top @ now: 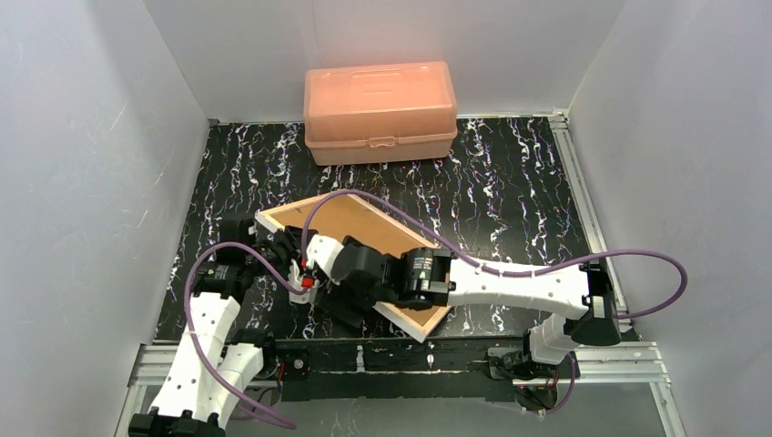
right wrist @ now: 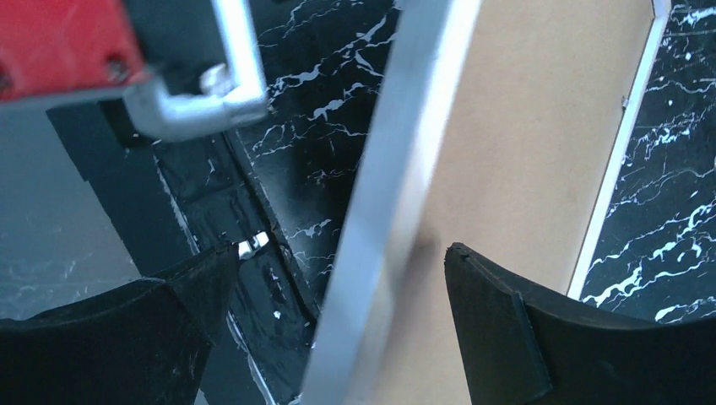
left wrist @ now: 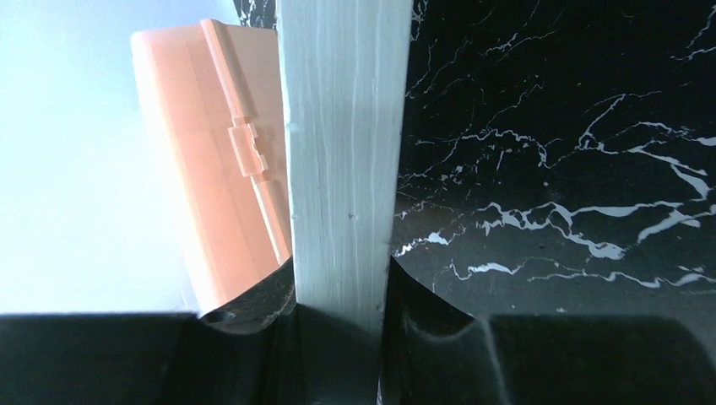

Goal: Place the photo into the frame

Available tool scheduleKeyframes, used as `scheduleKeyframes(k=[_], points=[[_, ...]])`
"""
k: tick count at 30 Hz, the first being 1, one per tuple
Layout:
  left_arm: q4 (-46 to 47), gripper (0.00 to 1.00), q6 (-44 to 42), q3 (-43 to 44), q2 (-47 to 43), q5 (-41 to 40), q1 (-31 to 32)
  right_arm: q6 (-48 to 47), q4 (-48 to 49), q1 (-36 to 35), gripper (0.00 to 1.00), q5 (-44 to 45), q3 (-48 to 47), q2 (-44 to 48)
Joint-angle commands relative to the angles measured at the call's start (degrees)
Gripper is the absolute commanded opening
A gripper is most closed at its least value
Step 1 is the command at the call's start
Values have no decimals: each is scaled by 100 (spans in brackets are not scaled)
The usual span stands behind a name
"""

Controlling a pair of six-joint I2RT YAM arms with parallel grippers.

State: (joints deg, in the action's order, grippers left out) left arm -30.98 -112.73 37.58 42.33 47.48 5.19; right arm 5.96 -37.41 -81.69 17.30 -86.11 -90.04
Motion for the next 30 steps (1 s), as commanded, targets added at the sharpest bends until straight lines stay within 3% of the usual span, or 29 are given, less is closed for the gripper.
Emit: scheduleKeyframes(k=[1,7,11,14,16,21,22,24,25,29,30], points=[[-1030,3,295,840,-171,450,17,-264,-141,-258,99,688,-347,22],[-1224,3,601,1096,-374,480,17,-580,-263,-410,93,1406,-511,-49],[-1410,3,647,1241,-411,494,17,-1019,-212,-415,74,1481,-466,-69],[-1479,3,687,1297,-450,499,17,-1142,-212,-417,41,1483,-512,-51],[-1481,3,837,1386,-454,510,17,-1177,-221,-415,27,1556,-540,-18],[-1396,2,1149,1622,-439,515,17,-1208,-74,-412,23,1840,-608,213],[-1334,6,1373,1692,-411,516,17,-1218,-47,-414,23,1851,-662,260],[-1296,35,1894,1863,-379,493,17,-1165,-34,-409,23,1880,-885,293],[-1279,45,2226,1952,-363,469,17,-1113,-49,-405,23,1882,-1001,282],[-1263,77,3727,2387,-313,289,17,-867,-298,-346,19,1801,-1568,38],[-1202,78,4093,2468,-325,218,17,-778,-366,-302,17,1746,-1704,-48]])
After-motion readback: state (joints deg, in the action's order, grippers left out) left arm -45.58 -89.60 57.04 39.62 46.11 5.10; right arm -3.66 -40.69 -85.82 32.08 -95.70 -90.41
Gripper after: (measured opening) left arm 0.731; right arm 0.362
